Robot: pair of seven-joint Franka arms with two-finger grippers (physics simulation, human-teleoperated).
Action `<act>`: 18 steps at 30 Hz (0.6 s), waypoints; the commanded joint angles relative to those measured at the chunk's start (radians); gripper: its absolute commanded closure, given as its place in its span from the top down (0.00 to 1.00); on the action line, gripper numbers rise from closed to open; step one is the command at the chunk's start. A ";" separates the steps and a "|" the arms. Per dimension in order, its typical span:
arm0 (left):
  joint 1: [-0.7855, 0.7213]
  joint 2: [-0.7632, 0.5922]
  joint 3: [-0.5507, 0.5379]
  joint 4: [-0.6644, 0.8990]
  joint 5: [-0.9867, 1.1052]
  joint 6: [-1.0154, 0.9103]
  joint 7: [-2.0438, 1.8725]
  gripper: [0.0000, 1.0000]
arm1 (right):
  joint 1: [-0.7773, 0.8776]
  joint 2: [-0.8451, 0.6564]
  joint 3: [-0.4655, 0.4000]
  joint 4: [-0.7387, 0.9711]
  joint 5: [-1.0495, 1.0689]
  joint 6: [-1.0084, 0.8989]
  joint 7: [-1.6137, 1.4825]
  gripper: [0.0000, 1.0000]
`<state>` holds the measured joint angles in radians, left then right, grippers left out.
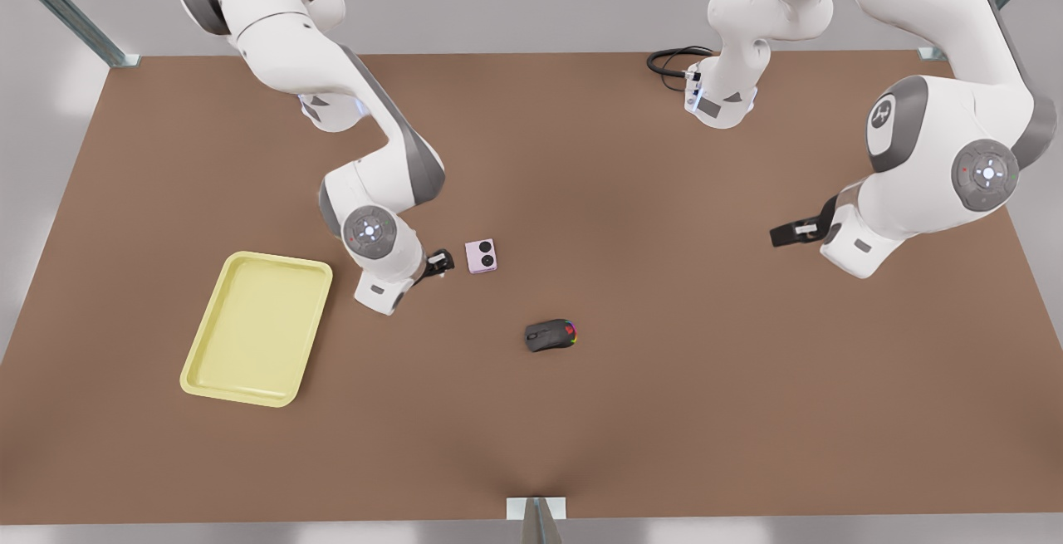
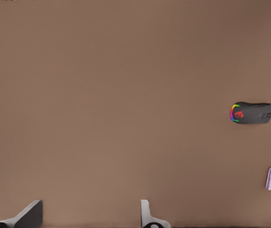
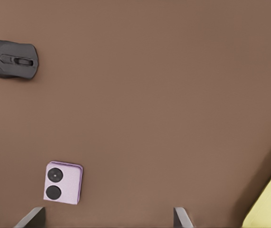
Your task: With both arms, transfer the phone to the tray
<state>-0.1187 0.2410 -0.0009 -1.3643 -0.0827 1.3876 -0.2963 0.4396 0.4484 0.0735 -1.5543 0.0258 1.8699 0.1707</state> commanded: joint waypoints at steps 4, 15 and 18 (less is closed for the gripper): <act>0.001 0.004 0.002 0.001 -0.006 -0.018 0.365 1.00 | 0.048 -0.048 0.008 -0.161 0.034 0.164 0.449 1.00; 0.001 0.004 0.004 0.001 -0.003 -0.016 0.368 1.00 | 0.165 0.231 0.058 -0.150 0.052 0.508 0.656 1.00; 0.001 0.008 0.004 -0.001 -0.005 -0.016 0.367 1.00 | 0.163 0.233 0.058 -0.144 -0.003 0.497 0.647 1.00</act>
<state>-0.1184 0.2483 0.0032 -1.3646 -0.0874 1.3726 -0.0645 0.6036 0.6791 0.1313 -1.7027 0.0463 2.2921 0.5448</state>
